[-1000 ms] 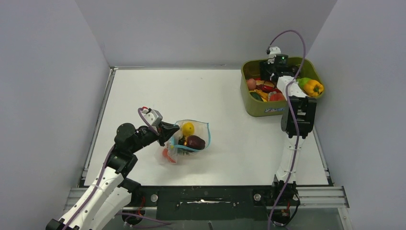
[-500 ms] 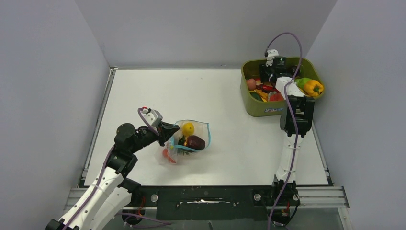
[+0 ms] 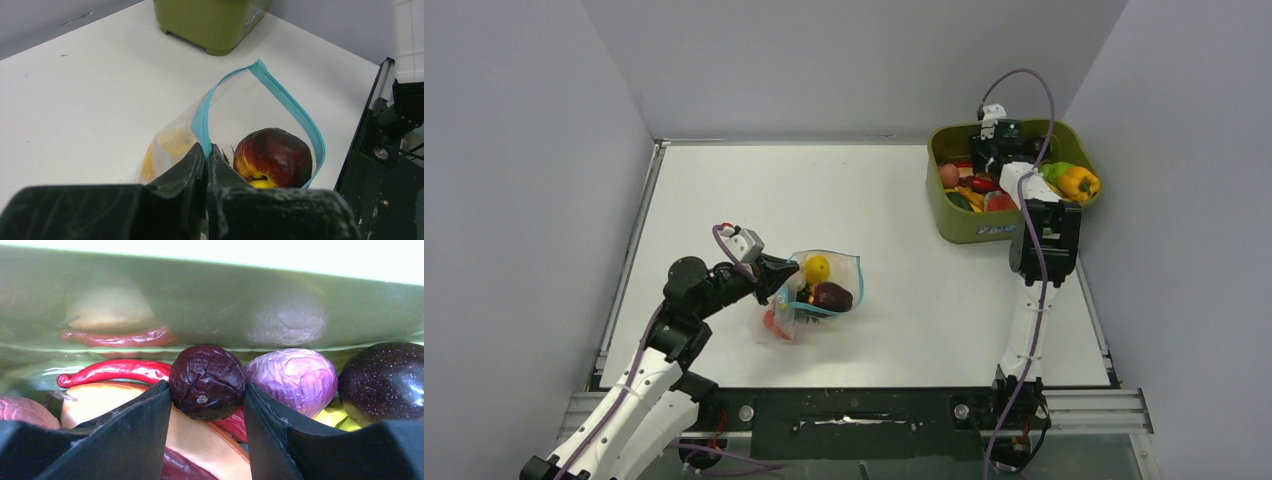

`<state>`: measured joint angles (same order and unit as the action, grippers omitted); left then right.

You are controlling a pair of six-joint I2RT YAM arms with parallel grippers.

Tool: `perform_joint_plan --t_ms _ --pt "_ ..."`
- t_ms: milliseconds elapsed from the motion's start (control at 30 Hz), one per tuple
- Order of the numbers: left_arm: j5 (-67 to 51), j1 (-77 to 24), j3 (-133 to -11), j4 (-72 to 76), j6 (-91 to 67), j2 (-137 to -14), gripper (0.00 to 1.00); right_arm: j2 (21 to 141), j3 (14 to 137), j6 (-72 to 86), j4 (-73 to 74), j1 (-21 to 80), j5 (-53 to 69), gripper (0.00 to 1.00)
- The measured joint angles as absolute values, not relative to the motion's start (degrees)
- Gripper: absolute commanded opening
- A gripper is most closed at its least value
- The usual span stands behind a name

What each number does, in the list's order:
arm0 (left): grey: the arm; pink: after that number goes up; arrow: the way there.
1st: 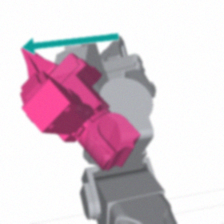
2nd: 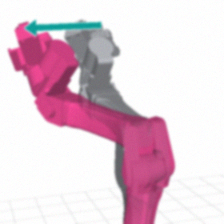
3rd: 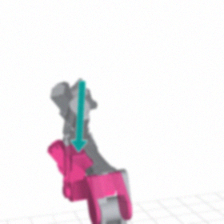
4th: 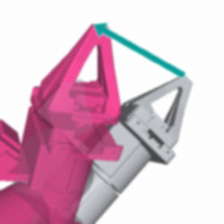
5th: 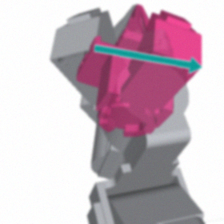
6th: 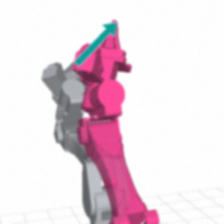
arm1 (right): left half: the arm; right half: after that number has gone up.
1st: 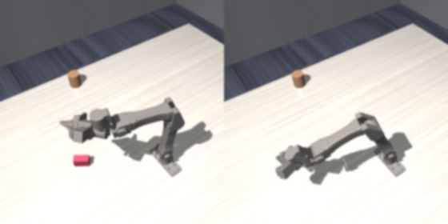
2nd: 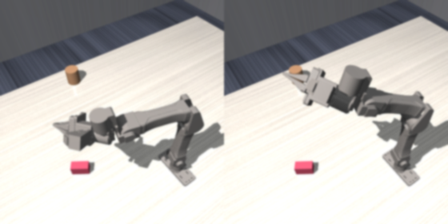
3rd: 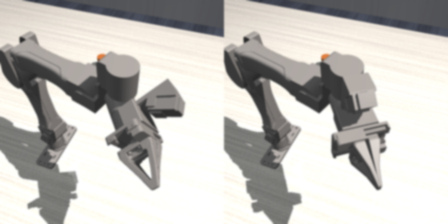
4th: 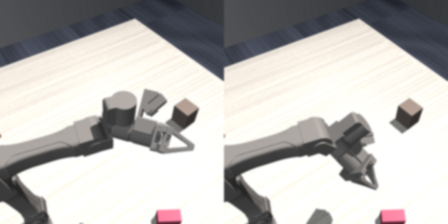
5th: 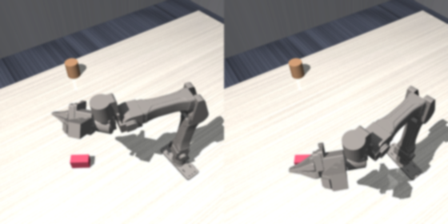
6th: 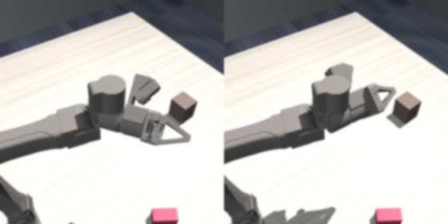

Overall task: Place the food in the zip-top bag and seal the zipper
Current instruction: Pick up the fake fruit from the bin.

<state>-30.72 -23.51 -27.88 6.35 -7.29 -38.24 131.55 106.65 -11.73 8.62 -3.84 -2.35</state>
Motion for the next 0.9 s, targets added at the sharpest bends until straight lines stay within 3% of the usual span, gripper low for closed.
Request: perform_joint_plan --t_ms 567,900 --pt "-30.7 -23.5 -27.9 6.5 -8.4 -38.8 0.0 116.7 91.2 -9.2 5.1 -3.8 0.1 0.43" --pt "-31.8 -23.4 -27.7 8.0 -10.9 -39.8 0.0 101.1 80.5 -6.8 7.9 -3.8 4.2 0.44"
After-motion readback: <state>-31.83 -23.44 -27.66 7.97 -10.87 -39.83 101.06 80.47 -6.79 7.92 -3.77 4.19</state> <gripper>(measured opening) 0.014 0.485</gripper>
